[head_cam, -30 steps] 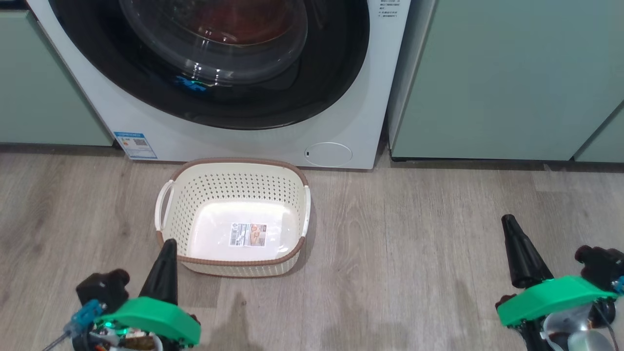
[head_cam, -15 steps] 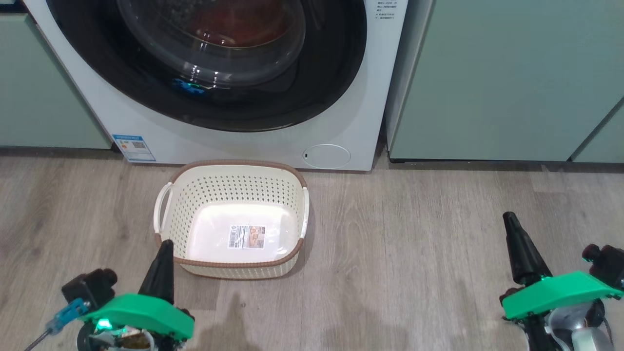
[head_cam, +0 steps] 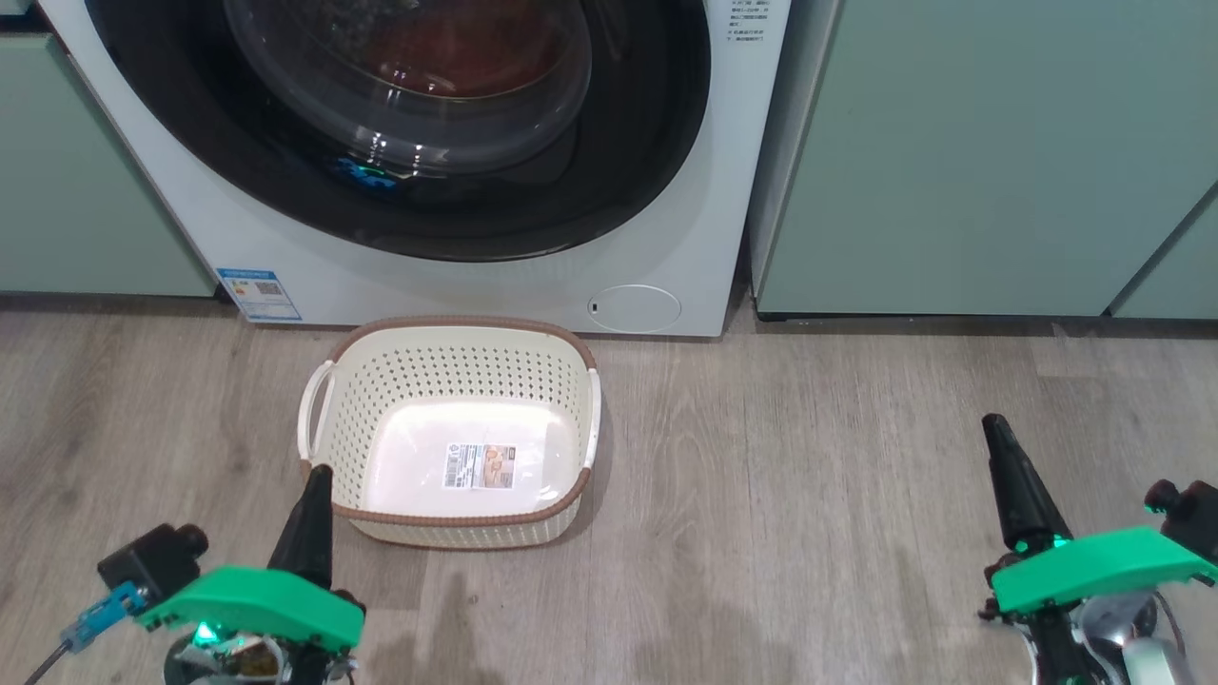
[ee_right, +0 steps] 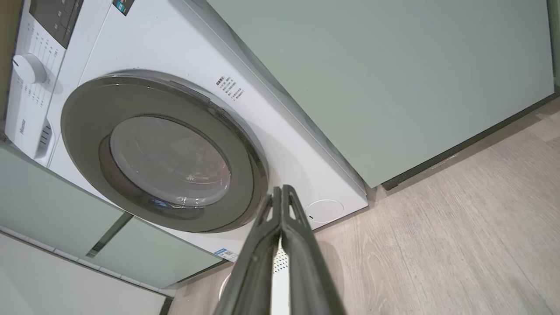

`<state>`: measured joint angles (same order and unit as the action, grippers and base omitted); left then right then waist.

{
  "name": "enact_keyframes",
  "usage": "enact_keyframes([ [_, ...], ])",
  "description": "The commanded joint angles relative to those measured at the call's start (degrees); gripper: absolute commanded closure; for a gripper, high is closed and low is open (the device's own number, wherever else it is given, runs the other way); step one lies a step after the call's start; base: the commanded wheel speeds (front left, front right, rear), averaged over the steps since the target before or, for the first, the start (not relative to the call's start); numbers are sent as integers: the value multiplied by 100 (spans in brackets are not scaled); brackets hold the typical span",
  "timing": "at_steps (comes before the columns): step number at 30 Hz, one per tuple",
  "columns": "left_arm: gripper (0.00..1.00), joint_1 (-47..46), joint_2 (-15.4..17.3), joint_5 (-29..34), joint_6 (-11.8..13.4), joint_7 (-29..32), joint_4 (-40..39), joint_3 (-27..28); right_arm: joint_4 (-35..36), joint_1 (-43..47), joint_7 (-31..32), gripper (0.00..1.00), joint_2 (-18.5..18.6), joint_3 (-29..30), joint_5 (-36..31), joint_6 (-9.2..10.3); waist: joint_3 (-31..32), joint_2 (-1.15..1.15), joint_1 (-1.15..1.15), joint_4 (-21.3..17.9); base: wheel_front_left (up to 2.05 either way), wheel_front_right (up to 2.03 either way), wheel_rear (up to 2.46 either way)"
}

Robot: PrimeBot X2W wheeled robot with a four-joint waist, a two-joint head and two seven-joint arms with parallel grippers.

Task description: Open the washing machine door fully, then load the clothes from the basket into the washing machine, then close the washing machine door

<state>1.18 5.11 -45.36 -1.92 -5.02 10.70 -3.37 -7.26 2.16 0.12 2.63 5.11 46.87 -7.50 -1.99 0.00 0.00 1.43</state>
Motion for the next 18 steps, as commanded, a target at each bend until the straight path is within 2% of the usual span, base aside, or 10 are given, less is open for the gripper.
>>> enact_keyframes([
  [1, 100, -297, 18, -140, -47, 28, -139, 160, 155, -305, 22, 100, 91, -39, 155, 0, 3, 0, 0, -2, 0, 0, 0],
  [18, 100, -404, -32, -1263, -172, 294, -23, 352, -47, -432, 146, 100, 99, -29, 1255, 1, 46, 0, 0, -36, 0, 0, 0],
])
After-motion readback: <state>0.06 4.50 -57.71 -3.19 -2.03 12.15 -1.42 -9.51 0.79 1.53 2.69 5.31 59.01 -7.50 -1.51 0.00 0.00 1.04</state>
